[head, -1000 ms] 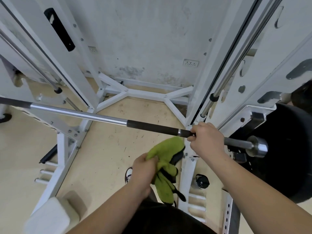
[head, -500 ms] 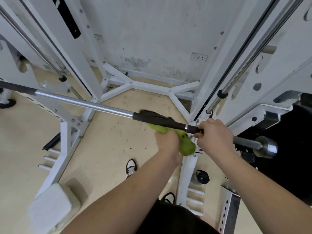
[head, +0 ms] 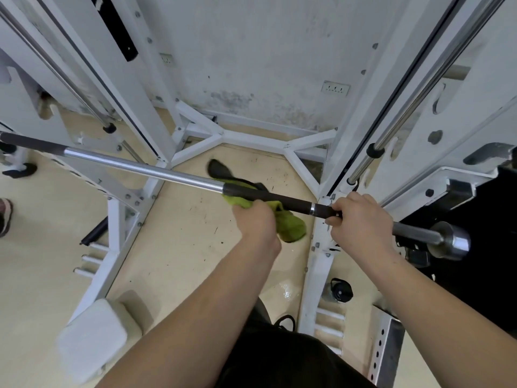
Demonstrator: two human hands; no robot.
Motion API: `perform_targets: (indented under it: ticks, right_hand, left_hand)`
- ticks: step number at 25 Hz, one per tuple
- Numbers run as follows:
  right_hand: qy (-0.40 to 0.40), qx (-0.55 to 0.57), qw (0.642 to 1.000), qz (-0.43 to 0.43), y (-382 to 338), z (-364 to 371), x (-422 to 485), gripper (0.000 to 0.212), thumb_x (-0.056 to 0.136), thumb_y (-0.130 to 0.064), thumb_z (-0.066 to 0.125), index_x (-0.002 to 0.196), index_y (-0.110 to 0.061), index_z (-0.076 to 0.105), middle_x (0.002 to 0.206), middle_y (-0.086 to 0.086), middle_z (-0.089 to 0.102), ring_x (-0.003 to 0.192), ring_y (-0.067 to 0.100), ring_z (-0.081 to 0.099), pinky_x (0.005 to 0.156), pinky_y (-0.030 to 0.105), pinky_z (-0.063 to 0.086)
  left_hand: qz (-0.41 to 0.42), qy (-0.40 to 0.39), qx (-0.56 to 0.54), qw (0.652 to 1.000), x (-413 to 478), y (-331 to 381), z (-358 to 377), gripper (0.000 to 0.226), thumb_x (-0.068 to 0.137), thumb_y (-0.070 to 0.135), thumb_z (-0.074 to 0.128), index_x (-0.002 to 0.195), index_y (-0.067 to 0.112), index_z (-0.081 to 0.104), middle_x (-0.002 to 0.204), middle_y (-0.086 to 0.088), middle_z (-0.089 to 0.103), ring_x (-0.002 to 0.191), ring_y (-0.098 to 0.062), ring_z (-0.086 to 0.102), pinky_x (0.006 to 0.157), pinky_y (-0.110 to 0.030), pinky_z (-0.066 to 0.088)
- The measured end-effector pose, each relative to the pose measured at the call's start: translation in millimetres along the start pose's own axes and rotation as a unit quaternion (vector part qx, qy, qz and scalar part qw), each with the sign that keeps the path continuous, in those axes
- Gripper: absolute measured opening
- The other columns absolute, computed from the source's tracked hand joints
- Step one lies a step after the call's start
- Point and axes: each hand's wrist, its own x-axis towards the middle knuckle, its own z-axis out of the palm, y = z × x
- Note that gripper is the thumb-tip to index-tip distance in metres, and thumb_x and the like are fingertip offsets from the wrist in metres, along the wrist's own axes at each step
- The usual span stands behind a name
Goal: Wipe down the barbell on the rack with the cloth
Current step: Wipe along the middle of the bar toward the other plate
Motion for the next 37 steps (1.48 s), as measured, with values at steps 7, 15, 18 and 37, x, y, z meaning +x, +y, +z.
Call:
perform_targets:
  ticks: [7,15,18,37]
  right_hand:
    - [0.003,0.008,1.0,-0.005,1,-2,-2,0.019,0.093,-0.035,0.064,0.107,-0.026,0.073,0.096,-0.007,0.058,0.1,0.018,0.052,0.069,0.031,0.04]
    - [-0.053,0.076,0.996,0.003,12,-11,-3,0.024,0.094,-0.025,0.062,0.115,-0.032,0.074,0.105,-0.006,0.062,0.108,0.021,0.052,0.07,0.031,0.04]
    - [-0.061,0.097,0.993,-0.035,21,-9,-6,0.029,0.094,-0.014,0.059,0.116,-0.027,0.074,0.11,-0.004,0.064,0.108,0.023,0.053,0.077,0.038,0.051]
    - [-0.059,0.075,0.986,0.139,96,-27,-74,0.036,0.09,-0.029,0.066,0.126,-0.024,0.067,0.125,-0.008,0.058,0.121,0.017,0.052,0.084,0.034,0.052]
  left_hand:
    - [-0.063,-0.043,-0.019,0.997,32,22,-27,0.028,0.087,-0.006,0.044,0.102,-0.003,0.067,0.091,-0.022,0.071,0.069,-0.035,0.072,0.064,-0.041,0.062]
    - [-0.123,-0.142,0.069,0.98,-7,-17,6,0.037,0.084,-0.005,0.046,0.114,-0.012,0.067,0.113,-0.03,0.069,0.086,-0.038,0.07,0.071,-0.042,0.061]
    - [-0.116,-0.109,0.039,0.986,10,-17,6,0.039,0.083,-0.005,0.044,0.114,-0.013,0.066,0.101,-0.03,0.071,0.073,-0.036,0.07,0.057,-0.037,0.06]
    - [0.455,-0.261,0.743,0.416,-15,9,36,0.036,0.081,0.039,0.041,0.107,0.023,0.06,0.106,-0.002,0.067,0.103,-0.034,0.062,0.094,-0.044,0.045]
